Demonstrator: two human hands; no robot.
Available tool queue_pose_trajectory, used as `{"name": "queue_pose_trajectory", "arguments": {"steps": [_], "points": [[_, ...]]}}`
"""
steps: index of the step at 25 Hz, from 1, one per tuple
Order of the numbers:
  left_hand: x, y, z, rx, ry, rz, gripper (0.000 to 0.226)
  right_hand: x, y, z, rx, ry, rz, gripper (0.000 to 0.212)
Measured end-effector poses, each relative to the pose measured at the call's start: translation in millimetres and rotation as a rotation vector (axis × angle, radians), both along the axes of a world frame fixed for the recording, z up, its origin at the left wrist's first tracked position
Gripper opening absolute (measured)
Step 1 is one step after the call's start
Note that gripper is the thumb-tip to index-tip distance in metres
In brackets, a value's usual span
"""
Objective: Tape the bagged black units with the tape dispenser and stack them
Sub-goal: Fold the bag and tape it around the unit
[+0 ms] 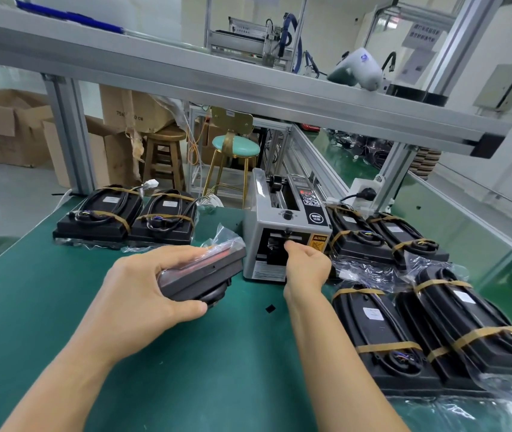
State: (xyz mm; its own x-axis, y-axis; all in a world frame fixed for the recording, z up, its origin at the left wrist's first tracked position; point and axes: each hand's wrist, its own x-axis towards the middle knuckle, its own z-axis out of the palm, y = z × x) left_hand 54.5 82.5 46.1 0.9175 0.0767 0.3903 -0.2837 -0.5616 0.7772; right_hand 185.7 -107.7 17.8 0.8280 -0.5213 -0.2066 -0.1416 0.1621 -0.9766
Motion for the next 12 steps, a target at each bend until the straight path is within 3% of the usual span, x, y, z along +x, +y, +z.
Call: {"name": "queue_pose_trajectory", "arguments": {"steps": [2,7,12], "points": [[1.7,2.3,2.0,-0.029,0.025,0.012,0.073,-17.6,-2.2,9.7,0.126,-0.058,0.102,0.004],[8.2,3.6,5.9,-0.113,0.057,0.066,0.058,-86.1,23.4,38.3,0.105,-0.326,0.767,0.009],[5.0,-3.6,3.5,-0.108,0.042,0.114,0.06,-96.9,39.9,37.6,0.001,-0.368,0.742,0.013]]}}
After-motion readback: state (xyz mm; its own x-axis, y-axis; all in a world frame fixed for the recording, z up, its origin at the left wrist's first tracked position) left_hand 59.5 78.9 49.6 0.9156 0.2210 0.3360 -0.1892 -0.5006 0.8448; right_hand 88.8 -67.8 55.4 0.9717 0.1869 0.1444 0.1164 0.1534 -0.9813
